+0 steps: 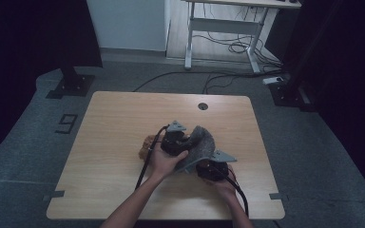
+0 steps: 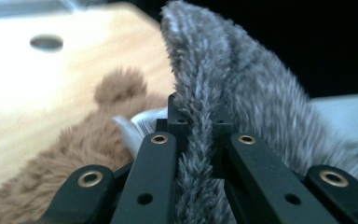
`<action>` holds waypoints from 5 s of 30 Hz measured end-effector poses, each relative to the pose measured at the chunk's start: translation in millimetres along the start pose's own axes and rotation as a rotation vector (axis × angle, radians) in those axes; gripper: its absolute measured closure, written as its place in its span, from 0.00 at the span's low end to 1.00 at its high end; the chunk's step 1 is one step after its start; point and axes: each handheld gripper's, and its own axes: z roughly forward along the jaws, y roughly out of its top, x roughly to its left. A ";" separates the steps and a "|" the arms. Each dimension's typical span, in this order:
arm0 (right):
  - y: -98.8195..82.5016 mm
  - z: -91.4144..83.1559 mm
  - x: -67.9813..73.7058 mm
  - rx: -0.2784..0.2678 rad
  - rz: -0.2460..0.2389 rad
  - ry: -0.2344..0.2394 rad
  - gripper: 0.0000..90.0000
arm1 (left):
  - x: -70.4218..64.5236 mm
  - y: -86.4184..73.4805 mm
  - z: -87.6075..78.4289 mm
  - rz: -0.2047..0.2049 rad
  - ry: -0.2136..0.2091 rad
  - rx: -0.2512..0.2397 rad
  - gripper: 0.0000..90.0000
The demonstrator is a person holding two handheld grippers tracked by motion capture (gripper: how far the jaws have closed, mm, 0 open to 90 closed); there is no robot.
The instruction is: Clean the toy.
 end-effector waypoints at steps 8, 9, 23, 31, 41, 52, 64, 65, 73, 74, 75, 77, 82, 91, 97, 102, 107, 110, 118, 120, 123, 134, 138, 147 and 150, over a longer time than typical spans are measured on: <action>-1.5 -0.4 -1.8 0.010 0.027 0.017 0.45 | 24.8 -28.2 -28.9 0.002 0.177 -0.020 0.93; -1.7 -0.3 -2.1 0.009 0.027 0.017 0.45 | 30.3 -33.3 -35.5 -0.005 0.192 -0.021 0.93; -3.2 0.3 -1.7 0.001 0.054 0.012 0.45 | 87.3 -111.3 -109.5 -0.139 0.252 -0.131 0.93; -4.2 0.6 -2.4 -0.003 0.064 0.014 0.45 | 105.7 -129.3 -96.4 -0.168 0.282 0.024 0.93; -5.1 0.2 -3.5 -0.011 0.090 0.018 0.45 | 101.0 -116.8 -114.0 -0.198 0.223 -0.069 0.93; -5.2 0.0 -1.6 -0.010 0.084 0.013 0.45 | 39.6 -35.1 -101.7 -0.007 0.105 -0.130 0.93; -6.6 -1.7 -2.2 -0.009 0.077 0.020 0.45 | -12.6 18.9 -11.1 0.103 0.064 -0.023 0.93; -6.6 -1.7 -2.3 -0.010 0.077 0.020 0.45 | -7.3 15.9 -4.2 0.088 0.078 0.010 0.93; -6.6 -1.0 -1.4 -0.006 0.080 0.011 0.45 | 32.0 -7.7 -16.0 0.015 0.157 0.040 0.93; -6.5 -1.0 -1.1 -0.006 0.081 0.009 0.45 | 38.8 -11.8 -22.8 0.007 0.176 0.039 0.93; -6.5 -1.0 -0.7 -0.005 0.082 0.005 0.45 | 44.8 -15.6 -28.5 -0.002 0.189 0.038 0.93; -6.5 -0.7 -0.3 -0.006 0.083 0.002 0.45 | 57.2 -24.0 -41.0 -0.028 0.200 0.024 0.93; -6.7 -0.6 1.0 -0.004 0.078 -0.003 0.45 | 82.9 -43.2 -72.1 -0.105 0.197 -0.034 0.93; -7.7 -0.5 1.9 -0.006 0.076 -0.007 0.45 | 107.6 -80.3 -98.9 -0.180 0.228 -0.047 0.93; -8.9 -0.8 4.2 0.000 0.059 -0.016 0.47 | 117.1 -102.5 -98.6 -0.223 0.212 -0.019 0.93; -7.3 2.3 3.2 0.008 0.056 -0.024 0.50 | 117.8 -107.3 -86.8 -0.224 0.225 0.010 0.93; -2.0 9.8 -8.5 0.011 0.069 -0.055 0.51 | 122.0 -97.1 -69.4 -0.227 0.223 -0.003 0.93; 1.6 13.4 -16.8 0.015 0.078 -0.069 0.51 | 126.3 -90.0 -64.2 -0.236 0.218 -0.003 0.93; 1.1 13.5 -20.5 0.012 0.047 -0.058 0.51 | 123.5 -62.2 -79.5 -0.226 0.171 -0.124 0.93; 1.5 12.4 -20.0 0.020 0.039 -0.056 0.50 | 114.0 -48.4 -73.6 -0.185 0.178 -0.111 0.93; 1.1 9.8 -19.3 0.028 0.036 -0.048 0.48 | 102.4 -30.0 -60.5 -0.148 0.164 -0.102 0.93; -2.2 1.5 -19.7 0.044 0.006 -0.005 0.39 | 83.4 -33.5 -37.5 -0.094 0.155 -0.060 0.93; -1.7 -9.2 -18.1 0.034 0.016 0.019 0.30 | 74.8 -44.0 -44.9 -0.064 0.166 -0.073 0.93; 1.0 -48.3 -25.7 -0.087 0.079 0.050 0.24 | 58.1 -68.6 -57.4 -0.045 0.133 -0.116 0.93; 7.6 -44.7 -23.1 -0.071 0.077 0.048 0.20 | 55.6 -75.6 -61.6 -0.049 0.118 -0.121 0.93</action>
